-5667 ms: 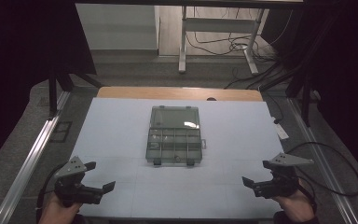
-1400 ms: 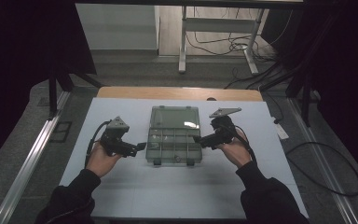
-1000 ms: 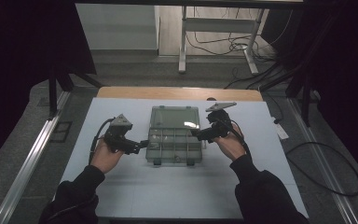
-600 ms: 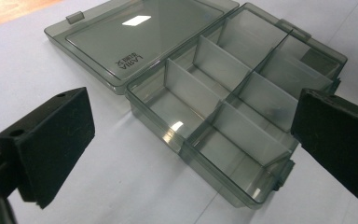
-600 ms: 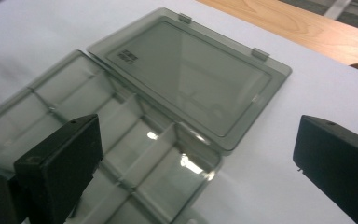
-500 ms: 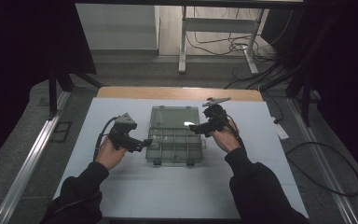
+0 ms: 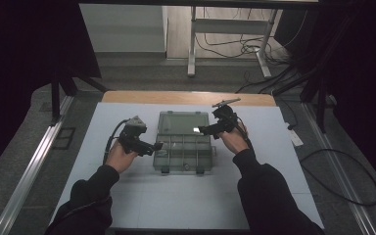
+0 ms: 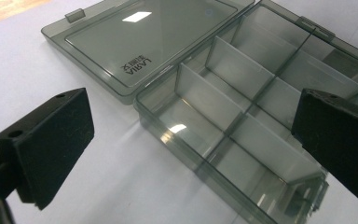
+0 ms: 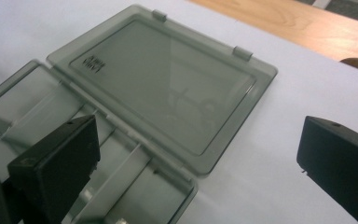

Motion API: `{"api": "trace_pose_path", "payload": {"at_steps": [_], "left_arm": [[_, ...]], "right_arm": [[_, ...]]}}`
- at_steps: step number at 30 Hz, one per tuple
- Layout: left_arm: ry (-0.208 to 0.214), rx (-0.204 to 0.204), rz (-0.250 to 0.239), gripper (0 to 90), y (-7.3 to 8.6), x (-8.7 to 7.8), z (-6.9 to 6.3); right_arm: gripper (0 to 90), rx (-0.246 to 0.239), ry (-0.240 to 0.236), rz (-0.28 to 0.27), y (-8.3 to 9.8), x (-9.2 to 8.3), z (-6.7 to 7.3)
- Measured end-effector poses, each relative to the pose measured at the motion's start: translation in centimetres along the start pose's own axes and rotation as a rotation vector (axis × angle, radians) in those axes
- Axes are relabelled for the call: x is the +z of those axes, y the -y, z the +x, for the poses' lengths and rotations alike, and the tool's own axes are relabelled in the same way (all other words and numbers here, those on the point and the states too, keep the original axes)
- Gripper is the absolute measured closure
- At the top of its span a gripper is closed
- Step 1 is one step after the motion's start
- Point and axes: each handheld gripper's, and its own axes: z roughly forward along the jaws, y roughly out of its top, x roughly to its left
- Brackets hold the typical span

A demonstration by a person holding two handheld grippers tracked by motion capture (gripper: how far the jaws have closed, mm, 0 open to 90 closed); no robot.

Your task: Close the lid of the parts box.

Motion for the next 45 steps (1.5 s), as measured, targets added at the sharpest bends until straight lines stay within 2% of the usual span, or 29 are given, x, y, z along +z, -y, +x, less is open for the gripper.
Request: {"api": "trace_pose_path", "payload": {"at_steps": [5, 8, 12, 14, 16, 20, 25, 28, 35, 40, 45], "left_arm": [[0.000, 0.008, 0.005, 0.0, -0.4, 0.5, -0.2], [0.006, -0.001, 0.000, 0.0, -0.6, 0.6, -0.2], [-0.006, 0.003, 0.007, 0.0, -1.0, 1.0, -0.2], [-0.019, 0.011, 0.022, 0.0, -1.1, 1.2, -0.2], [-0.026, 0.006, 0.028, 0.0, -1.2, 1.4, -0.2], [-0.026, -0.006, 0.033, 0.0, -1.3, 1.8, -0.2], [-0.026, -0.031, 0.029, 0.0, -1.2, 1.8, -0.1], [-0.031, -0.043, 0.024, 0.0, -1.0, 1.8, 0.0], [-0.040, -0.025, 0.021, 0.0, -0.8, 1.7, 0.1], [-0.034, -0.009, 0.039, 0.0, -0.5, 2.0, 0.1], [-0.034, -0.003, 0.043, 0.0, -0.5, 2.1, 0.0]], "right_arm": [[0.0, 0.016, 0.004, 0.014, -0.2, 0.6, -0.5], [0.0, 0.027, 0.002, 0.030, -0.5, 1.0, -0.8], [0.0, 0.029, 0.001, 0.049, -0.8, 1.4, -1.1], [0.0, 0.030, 0.018, 0.063, -1.0, 1.8, -1.1], [0.0, 0.031, 0.037, 0.075, -1.2, 2.1, -1.2], [0.0, 0.045, 0.027, 0.087, -1.6, 2.7, -1.5], [0.0, 0.031, 0.042, 0.143, -1.7, 3.8, -1.8], [0.0, 0.034, 0.043, 0.147, -1.9, 4.2, -1.9], [0.0, 0.004, 0.069, 0.175, -1.8, 5.2, -2.0], [0.0, 0.005, 0.065, 0.197, -1.8, 5.9, -2.2], [0.0, 0.017, 0.081, 0.224, -1.7, 6.6, -2.5]]}}
